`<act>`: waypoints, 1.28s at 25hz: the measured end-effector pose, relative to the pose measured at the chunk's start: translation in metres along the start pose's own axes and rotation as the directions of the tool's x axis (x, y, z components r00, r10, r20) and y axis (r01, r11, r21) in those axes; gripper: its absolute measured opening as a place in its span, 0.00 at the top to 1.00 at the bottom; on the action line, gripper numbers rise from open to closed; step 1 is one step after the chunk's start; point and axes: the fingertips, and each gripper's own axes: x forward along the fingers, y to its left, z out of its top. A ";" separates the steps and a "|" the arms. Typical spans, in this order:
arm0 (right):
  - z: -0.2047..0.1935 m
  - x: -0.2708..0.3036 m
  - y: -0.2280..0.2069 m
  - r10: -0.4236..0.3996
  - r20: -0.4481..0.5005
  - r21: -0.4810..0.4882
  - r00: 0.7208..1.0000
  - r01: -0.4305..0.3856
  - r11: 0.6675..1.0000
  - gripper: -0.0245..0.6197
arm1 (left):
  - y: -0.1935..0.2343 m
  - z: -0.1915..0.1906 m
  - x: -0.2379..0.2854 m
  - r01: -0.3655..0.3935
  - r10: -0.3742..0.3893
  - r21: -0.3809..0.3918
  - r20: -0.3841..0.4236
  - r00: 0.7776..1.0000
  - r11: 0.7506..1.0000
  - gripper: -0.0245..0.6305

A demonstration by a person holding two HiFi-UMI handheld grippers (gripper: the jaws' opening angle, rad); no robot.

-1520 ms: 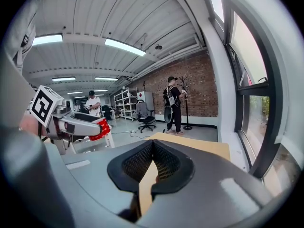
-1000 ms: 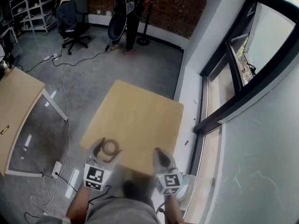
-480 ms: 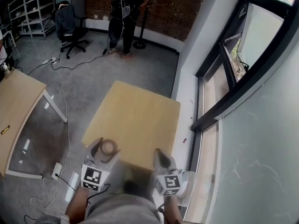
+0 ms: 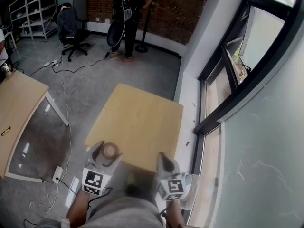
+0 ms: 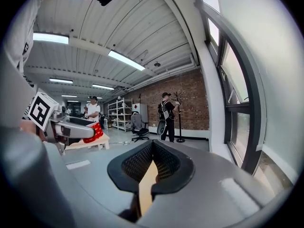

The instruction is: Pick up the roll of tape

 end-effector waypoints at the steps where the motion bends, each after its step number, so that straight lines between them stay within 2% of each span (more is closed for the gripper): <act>1: -0.004 -0.001 0.000 0.001 -0.011 -0.003 1.000 -0.001 1.000 0.94 | 0.000 0.000 -0.001 0.001 -0.001 0.000 0.001 1.000 1.000 0.44; 8: -0.006 -0.003 0.001 -0.009 -0.005 -0.014 1.000 0.008 1.000 0.94 | -0.002 -0.002 -0.003 0.013 -0.013 0.000 0.002 1.000 1.000 0.44; 15: -0.015 -0.001 0.004 -0.007 -0.053 -0.002 0.999 0.007 1.000 0.94 | 0.001 0.000 -0.001 0.021 -0.021 -0.001 0.005 1.000 1.000 0.44; 32: -0.015 0.002 0.004 -0.012 -0.052 -0.002 0.999 0.012 1.000 0.94 | 0.001 -0.006 0.002 0.037 -0.037 0.007 -0.010 0.999 0.999 0.44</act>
